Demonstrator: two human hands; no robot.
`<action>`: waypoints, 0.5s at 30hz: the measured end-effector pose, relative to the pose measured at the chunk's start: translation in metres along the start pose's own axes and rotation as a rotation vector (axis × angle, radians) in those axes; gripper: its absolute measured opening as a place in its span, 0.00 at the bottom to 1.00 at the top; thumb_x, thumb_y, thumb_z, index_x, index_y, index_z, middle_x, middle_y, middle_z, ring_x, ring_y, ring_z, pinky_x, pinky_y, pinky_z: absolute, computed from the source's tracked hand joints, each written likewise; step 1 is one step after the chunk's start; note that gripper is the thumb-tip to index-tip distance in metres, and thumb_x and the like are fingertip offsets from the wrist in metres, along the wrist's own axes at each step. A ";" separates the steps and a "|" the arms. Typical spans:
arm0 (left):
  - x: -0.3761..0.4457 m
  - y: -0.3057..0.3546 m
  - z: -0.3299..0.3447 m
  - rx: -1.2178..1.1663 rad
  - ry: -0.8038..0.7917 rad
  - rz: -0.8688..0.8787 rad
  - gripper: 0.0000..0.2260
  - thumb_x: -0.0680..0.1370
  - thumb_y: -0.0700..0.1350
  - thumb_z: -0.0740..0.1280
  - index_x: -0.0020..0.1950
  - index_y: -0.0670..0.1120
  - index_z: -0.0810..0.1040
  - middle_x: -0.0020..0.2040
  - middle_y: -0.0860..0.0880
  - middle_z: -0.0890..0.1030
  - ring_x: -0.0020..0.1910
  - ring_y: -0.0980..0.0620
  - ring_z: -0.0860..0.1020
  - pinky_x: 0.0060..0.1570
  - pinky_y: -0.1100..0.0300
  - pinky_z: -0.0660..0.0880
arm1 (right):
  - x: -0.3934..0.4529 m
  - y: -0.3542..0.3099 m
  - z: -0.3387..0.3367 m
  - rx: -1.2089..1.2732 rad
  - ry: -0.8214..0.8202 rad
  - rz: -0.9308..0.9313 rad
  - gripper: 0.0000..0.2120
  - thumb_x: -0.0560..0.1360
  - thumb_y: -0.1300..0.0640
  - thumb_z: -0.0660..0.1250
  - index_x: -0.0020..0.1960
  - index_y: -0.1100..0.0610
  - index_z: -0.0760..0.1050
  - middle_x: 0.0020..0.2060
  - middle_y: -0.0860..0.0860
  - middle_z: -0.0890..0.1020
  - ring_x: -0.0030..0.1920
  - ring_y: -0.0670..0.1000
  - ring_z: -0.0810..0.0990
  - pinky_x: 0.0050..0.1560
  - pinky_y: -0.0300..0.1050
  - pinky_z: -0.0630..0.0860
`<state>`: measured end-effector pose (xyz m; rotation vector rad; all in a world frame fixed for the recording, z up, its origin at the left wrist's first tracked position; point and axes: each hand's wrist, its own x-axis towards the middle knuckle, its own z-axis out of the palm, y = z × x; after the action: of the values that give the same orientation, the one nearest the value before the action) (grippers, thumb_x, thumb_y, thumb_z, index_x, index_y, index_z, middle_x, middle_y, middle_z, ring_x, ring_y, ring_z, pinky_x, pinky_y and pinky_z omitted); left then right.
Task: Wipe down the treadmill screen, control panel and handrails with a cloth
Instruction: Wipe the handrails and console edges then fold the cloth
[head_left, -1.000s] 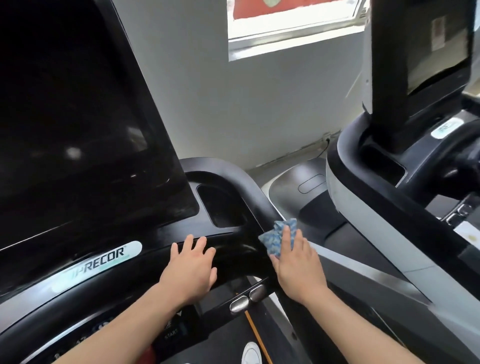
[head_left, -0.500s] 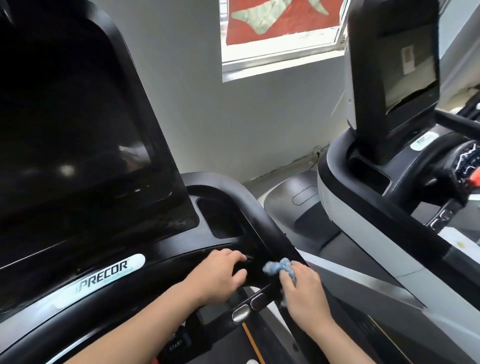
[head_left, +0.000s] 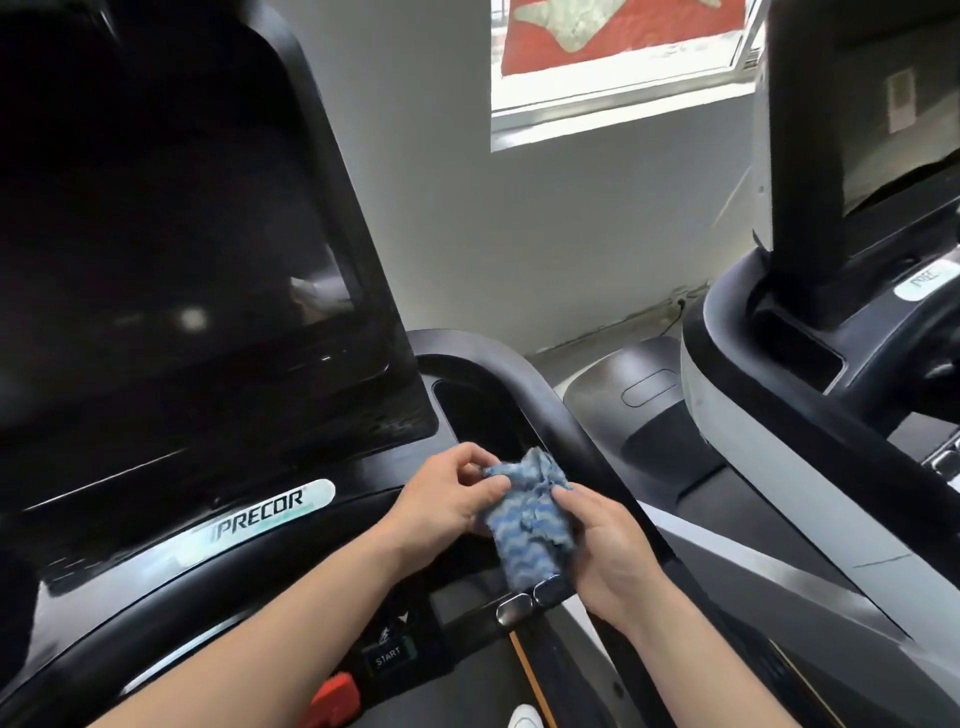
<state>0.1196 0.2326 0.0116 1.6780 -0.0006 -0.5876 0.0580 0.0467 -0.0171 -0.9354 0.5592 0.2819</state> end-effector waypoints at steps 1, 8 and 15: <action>-0.002 0.002 -0.003 0.002 0.013 0.014 0.04 0.81 0.38 0.72 0.55 0.41 0.81 0.45 0.44 0.78 0.44 0.48 0.82 0.51 0.37 0.83 | 0.000 -0.003 0.003 0.048 -0.023 0.028 0.18 0.84 0.60 0.61 0.67 0.70 0.78 0.61 0.69 0.83 0.63 0.68 0.82 0.68 0.65 0.76; -0.025 0.015 -0.036 0.121 0.148 0.119 0.15 0.75 0.38 0.74 0.57 0.56 0.85 0.55 0.50 0.83 0.51 0.49 0.85 0.60 0.44 0.81 | -0.002 -0.011 0.040 -0.088 -0.252 0.035 0.23 0.85 0.47 0.63 0.70 0.63 0.77 0.63 0.65 0.83 0.64 0.67 0.82 0.66 0.66 0.77; -0.062 0.013 -0.056 -0.100 0.380 0.116 0.11 0.80 0.35 0.72 0.61 0.45 0.82 0.56 0.42 0.85 0.57 0.42 0.84 0.57 0.43 0.83 | -0.001 -0.007 0.074 -0.173 -0.360 -0.052 0.19 0.78 0.73 0.67 0.67 0.63 0.74 0.60 0.65 0.84 0.59 0.67 0.84 0.61 0.66 0.81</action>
<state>0.0912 0.3021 0.0515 1.6567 0.2010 -0.1733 0.0845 0.1035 0.0223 -1.0358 0.1812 0.4461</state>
